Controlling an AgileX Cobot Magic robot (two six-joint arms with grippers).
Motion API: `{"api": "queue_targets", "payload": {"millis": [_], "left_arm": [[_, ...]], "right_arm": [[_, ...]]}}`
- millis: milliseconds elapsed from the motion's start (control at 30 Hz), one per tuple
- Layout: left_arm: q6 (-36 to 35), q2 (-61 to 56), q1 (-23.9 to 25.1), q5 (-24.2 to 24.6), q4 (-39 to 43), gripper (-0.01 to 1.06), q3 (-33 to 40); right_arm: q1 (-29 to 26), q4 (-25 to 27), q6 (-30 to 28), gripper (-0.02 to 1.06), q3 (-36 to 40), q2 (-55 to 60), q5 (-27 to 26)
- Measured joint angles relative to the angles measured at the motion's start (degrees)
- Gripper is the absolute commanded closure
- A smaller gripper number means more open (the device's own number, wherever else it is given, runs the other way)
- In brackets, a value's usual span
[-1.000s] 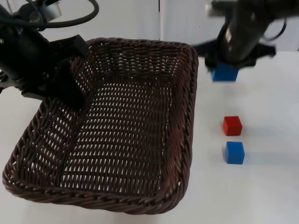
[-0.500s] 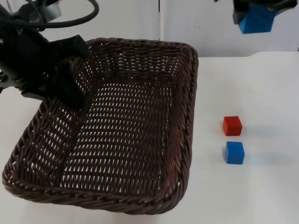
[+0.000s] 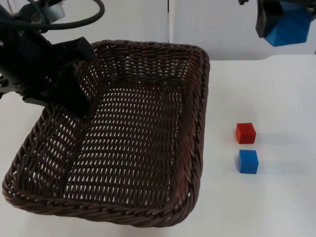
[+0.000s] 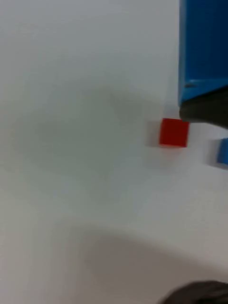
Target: Pick up the basket with the left hand and place the largest block into the basket with the right hand.
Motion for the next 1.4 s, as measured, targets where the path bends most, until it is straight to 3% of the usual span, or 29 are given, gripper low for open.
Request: {"api": "queue_targets", "payload": {"millis": [233,633,1133,1400], "left_arm": [[0.0,0.0,0.0,0.0,0.0,1.05,0.0],[0.0,0.0,0.0,0.0,0.0,1.05,0.0],[0.0,0.0,0.0,0.0,0.0,1.05,0.0],[0.0,0.0,0.0,0.0,0.0,1.05,0.0]], "right_arm": [[2.2,0.1,-0.2,1.05,6.7,-7.4,-0.6],[5.7,2.1,-5.8,1.05,7.4,-10.7,0.9],[20.8,3.7,-8.5,1.05,7.4,-10.7,-1.8],[23.3,5.6,-11.3,1.05,7.4,-10.0,-2.6]]}}
